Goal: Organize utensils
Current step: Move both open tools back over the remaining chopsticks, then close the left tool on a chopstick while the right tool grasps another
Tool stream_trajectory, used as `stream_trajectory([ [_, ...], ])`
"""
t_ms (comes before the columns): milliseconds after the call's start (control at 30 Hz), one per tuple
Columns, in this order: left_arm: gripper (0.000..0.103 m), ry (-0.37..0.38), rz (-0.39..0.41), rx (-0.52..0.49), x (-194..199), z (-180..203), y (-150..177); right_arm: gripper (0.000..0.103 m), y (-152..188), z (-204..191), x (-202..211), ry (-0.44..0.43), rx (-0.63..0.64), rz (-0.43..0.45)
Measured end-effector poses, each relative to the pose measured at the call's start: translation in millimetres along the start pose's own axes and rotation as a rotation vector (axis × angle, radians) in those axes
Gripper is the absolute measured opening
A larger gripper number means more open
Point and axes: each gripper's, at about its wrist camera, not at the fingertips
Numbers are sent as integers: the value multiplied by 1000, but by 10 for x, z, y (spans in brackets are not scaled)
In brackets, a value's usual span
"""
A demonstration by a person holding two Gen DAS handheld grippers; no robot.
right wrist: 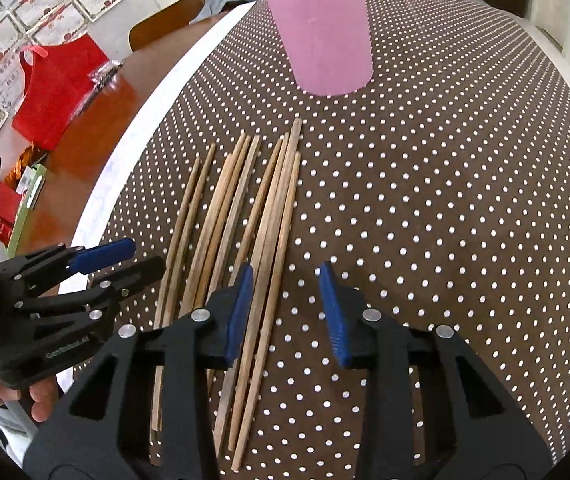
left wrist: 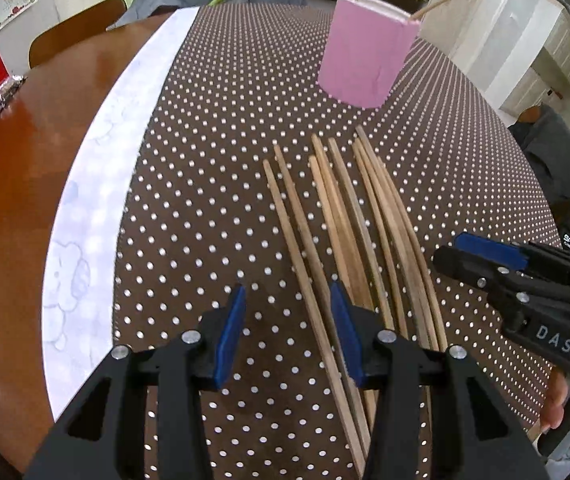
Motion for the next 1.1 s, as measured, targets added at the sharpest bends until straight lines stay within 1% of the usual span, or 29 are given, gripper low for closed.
stream_trajectory([
  [33,36,-4,-6,-2,-20,10,0,34,15,-2,4,2,4,-5],
  [100,32,-14,-22,2,-67,22,26,34,39,-20,-3,3,9,-11],
  [267,32,-19,-15,-7,-79,27,54,34,83,-65,-31,15,18,-26],
  [400,29,-15,-11,-9,-117,10,50,34,66,-71,-100,30,23,-48],
  [433,20,-48,-6,-16,-130,22,41,33,65,-65,-117,34,23,-52],
  [500,14,-79,4,-20,-154,39,11,32,61,-72,-138,47,30,-53],
  [567,10,-83,7,-15,-157,15,-12,29,35,-86,-149,69,42,-52],
  [700,8,-73,9,-6,-165,-22,-33,28,1,-136,-201,108,73,-58],
  [867,7,-84,16,8,-219,-35,-115,27,-100,-266,-312,152,115,-85],
  [933,7,-87,20,10,-227,-32,-132,17,-135,-338,-367,201,148,-91],
  [967,6,-86,23,13,-237,-28,-156,17,-161,-380,-401,231,167,-92],
  [1000,6,-83,25,17,-243,-31,-166,16,-201,-409,-433,237,169,-98],
  [1033,6,-79,27,23,-251,-36,-180,12,-231,-419,-453,241,172,-102],
  [1100,6,-55,32,34,-261,-48,-209,9,-291,-411,-485,237,167,-95],
])
Point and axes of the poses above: each gripper's, at about its wrist camera, not at the fingertips, and x roughly against the way its jaws point, z to its right, y to its underside, and after that the axes turned 2 degrees about y, right-handed
